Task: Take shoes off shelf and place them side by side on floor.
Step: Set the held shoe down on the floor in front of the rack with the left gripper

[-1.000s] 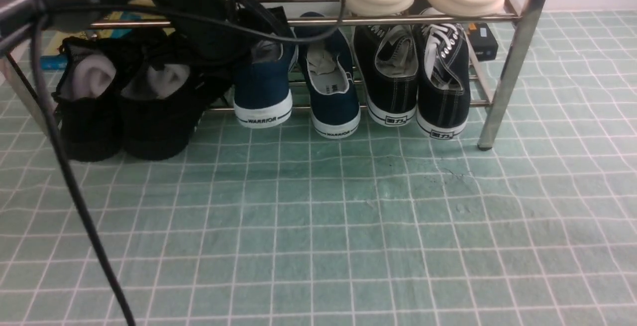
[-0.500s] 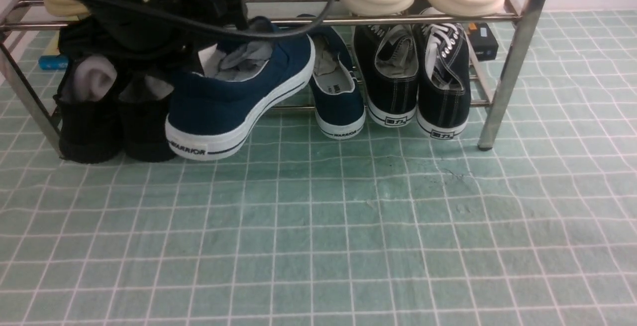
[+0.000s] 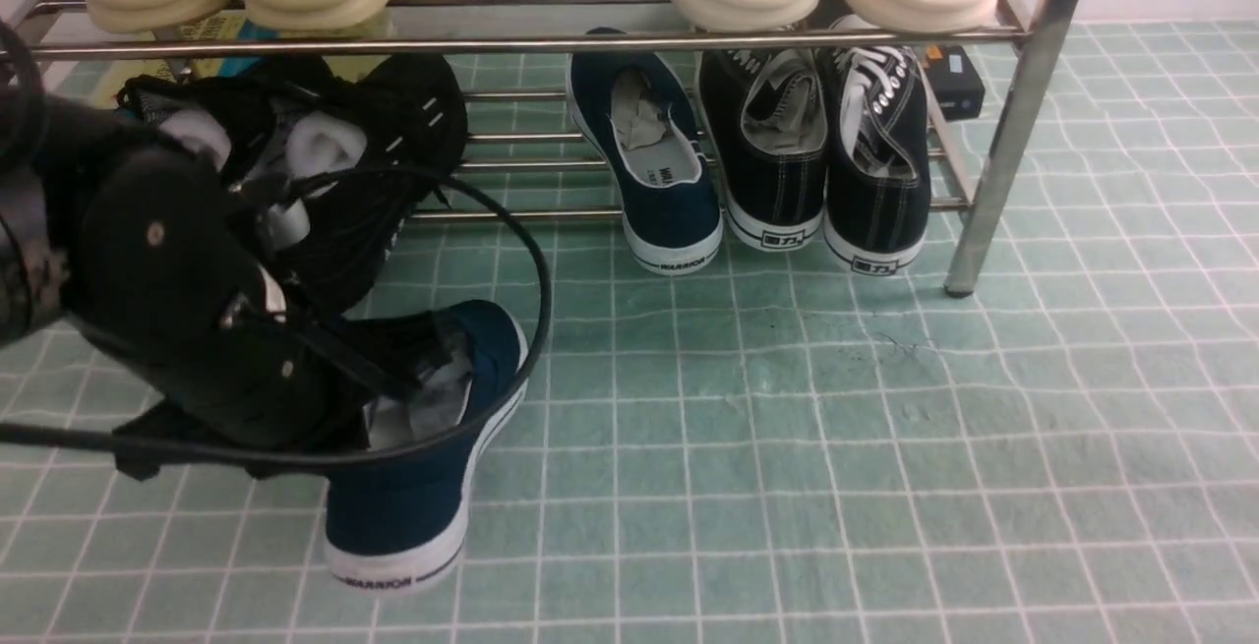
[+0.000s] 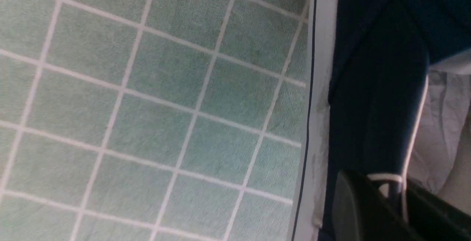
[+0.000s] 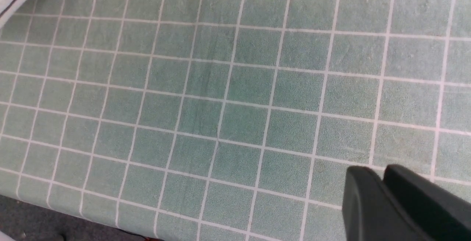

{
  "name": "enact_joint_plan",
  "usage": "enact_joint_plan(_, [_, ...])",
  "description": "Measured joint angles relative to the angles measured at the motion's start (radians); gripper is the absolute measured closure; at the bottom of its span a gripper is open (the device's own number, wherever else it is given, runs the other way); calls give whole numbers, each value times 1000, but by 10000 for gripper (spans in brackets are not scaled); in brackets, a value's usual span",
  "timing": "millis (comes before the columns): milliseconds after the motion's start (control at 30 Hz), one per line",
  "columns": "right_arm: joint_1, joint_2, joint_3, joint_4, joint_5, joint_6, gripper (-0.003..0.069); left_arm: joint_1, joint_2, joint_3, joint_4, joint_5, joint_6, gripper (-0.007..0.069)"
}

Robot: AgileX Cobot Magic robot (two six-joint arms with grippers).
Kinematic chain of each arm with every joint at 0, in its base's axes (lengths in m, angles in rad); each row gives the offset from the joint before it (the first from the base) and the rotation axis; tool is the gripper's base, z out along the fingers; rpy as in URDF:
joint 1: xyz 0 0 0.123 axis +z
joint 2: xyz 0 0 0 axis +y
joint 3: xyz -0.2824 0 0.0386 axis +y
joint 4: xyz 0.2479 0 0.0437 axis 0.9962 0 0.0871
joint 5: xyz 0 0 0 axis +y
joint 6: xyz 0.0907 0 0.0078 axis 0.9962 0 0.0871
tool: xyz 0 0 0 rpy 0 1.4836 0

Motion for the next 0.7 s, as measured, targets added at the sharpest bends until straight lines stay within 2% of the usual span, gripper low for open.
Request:
enact_joint_plan(167, [0,0,0,-1,-4,0,559,0,-1,63,29,-166,-102,582])
enact_joint_plan(433, [0,0,0,16,-5,0,557,0,70,68,34,-171,-116,568])
enact_joint_plan(533, [0,0,0,26,-5,0,553,0,118,68,27,-173,-84,538])
enact_joint_plan(600, [0,1,0,44,-8,-3,541,0,141,68,15,-171,-45,472])
enact_joint_plan(633, [0,1,0,45,-8,-3,541,0,141,68,15,-171,-42,466])
enact_joint_plan(700, [0,2,0,75,-8,-1,516,0,125,63,15,-172,16,390])
